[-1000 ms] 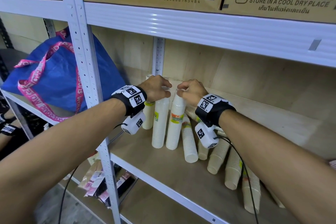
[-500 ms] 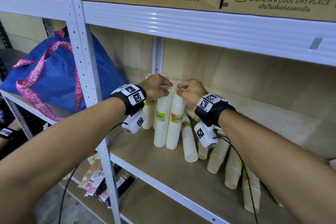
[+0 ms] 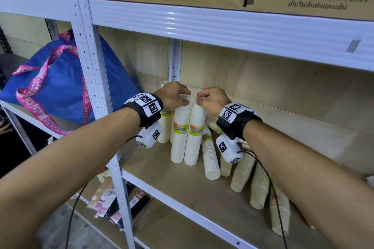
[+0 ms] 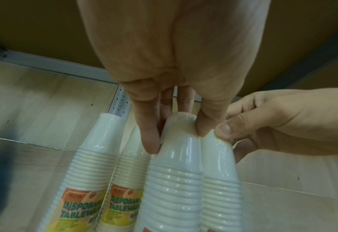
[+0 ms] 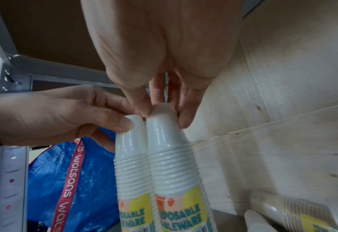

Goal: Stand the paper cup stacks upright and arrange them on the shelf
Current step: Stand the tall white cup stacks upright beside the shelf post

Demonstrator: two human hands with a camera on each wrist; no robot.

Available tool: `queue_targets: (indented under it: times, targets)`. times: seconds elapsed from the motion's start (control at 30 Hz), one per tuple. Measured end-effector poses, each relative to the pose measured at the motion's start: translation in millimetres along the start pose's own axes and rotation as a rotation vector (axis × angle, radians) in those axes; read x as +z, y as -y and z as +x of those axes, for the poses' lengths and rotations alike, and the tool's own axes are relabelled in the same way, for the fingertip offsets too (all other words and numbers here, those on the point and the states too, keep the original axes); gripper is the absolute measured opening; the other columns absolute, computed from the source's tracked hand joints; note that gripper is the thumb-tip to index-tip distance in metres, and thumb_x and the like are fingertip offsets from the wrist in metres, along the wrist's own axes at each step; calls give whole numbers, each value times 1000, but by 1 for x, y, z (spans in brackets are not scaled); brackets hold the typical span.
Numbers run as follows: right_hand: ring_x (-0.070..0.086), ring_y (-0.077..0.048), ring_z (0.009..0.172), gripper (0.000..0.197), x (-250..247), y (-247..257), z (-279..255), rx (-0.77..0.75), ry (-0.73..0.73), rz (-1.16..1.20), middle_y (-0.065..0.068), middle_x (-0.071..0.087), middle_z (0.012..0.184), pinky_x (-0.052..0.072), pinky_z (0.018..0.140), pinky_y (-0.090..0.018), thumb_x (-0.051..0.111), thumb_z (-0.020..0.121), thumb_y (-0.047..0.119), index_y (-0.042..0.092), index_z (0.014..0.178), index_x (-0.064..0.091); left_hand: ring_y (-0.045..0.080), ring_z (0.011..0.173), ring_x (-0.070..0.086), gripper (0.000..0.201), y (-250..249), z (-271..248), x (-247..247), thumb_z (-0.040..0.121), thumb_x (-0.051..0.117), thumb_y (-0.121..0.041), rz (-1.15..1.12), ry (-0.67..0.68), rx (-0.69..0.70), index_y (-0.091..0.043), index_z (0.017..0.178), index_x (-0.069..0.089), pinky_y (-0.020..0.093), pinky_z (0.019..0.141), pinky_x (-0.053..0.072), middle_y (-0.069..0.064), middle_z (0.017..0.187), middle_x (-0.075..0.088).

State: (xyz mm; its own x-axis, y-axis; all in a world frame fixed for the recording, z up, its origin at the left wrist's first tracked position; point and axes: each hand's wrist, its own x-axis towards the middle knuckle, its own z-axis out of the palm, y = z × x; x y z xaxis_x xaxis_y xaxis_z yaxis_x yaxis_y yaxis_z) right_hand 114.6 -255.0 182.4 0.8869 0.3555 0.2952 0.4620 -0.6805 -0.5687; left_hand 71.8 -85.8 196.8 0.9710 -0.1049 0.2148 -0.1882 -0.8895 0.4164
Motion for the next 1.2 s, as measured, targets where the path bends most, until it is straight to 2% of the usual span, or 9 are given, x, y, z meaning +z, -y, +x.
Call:
queue_targets:
  times: [0.17, 0.3, 0.43, 0.6, 0.77, 0.9, 0.97, 1.1, 1.2]
  targets:
    - [59, -16, 109, 29, 1, 3, 3, -20, -3, -15, -2, 67, 118, 41, 85, -21, 66, 85, 21, 13, 113, 70, 20, 121, 54, 41, 1, 1, -7, 92, 64, -23, 45, 28, 3, -14, 132, 60, 25, 89, 41, 2, 137, 57]
    - [61, -17, 108, 33, 5, 10, 7, -50, -58, -21, -3, 66, 116, 48, 92, -27, 69, 83, 24, 13, 114, 68, 18, 123, 53, 41, 5, 3, -19, 91, 63, -23, 69, 26, -9, -15, 131, 61, 26, 93, 42, 1, 138, 57]
    - [60, -18, 108, 39, 9, 21, 14, -82, -75, -11, -5, 66, 117, 49, 92, -29, 69, 82, 28, 10, 118, 67, 20, 122, 54, 40, 15, 2, -32, 90, 65, -21, 76, 17, -33, -14, 130, 62, 33, 99, 47, 3, 138, 56]
    - [63, -20, 100, 33, 21, 36, 25, -96, -93, 8, -4, 68, 110, 50, 83, -27, 68, 81, 25, 11, 111, 69, 21, 124, 53, 42, 31, -2, -44, 89, 64, -19, 107, -15, -78, -15, 130, 62, 36, 101, 46, 3, 139, 56]
    - [63, -20, 103, 34, 38, 44, 36, -76, -82, 25, -4, 68, 113, 47, 83, -24, 68, 81, 27, 11, 112, 70, 22, 125, 52, 41, 47, -5, -44, 90, 64, -14, 86, -39, -106, -12, 130, 61, 32, 99, 46, 5, 140, 55]
    - [60, -20, 110, 38, 48, 44, 38, -63, -74, 32, -4, 65, 123, 50, 94, -31, 67, 84, 27, 11, 119, 67, 22, 125, 51, 40, 60, -4, -43, 90, 64, -14, 71, -23, -133, -13, 129, 62, 33, 100, 45, 4, 140, 54]
    - [60, -19, 113, 40, 52, 44, 38, -60, -69, 43, -4, 64, 126, 49, 97, -31, 67, 85, 27, 11, 121, 65, 21, 126, 51, 40, 64, -4, -41, 90, 65, -14, 62, -25, -134, -13, 129, 62, 34, 101, 45, 4, 139, 54]
    - [62, -20, 110, 40, 55, 44, 38, -49, -69, 77, -5, 66, 120, 50, 95, -34, 69, 84, 29, 13, 120, 65, 21, 124, 51, 38, 66, -3, -40, 89, 66, -16, 50, -39, -118, -14, 127, 64, 35, 101, 45, 4, 138, 56]
    - [62, -20, 109, 39, 55, 45, 37, -44, -62, 81, -6, 67, 119, 50, 94, -33, 69, 83, 30, 14, 119, 66, 19, 117, 56, 36, 64, -3, -42, 89, 67, -17, 30, -58, -114, -14, 125, 66, 29, 93, 47, 4, 132, 60]
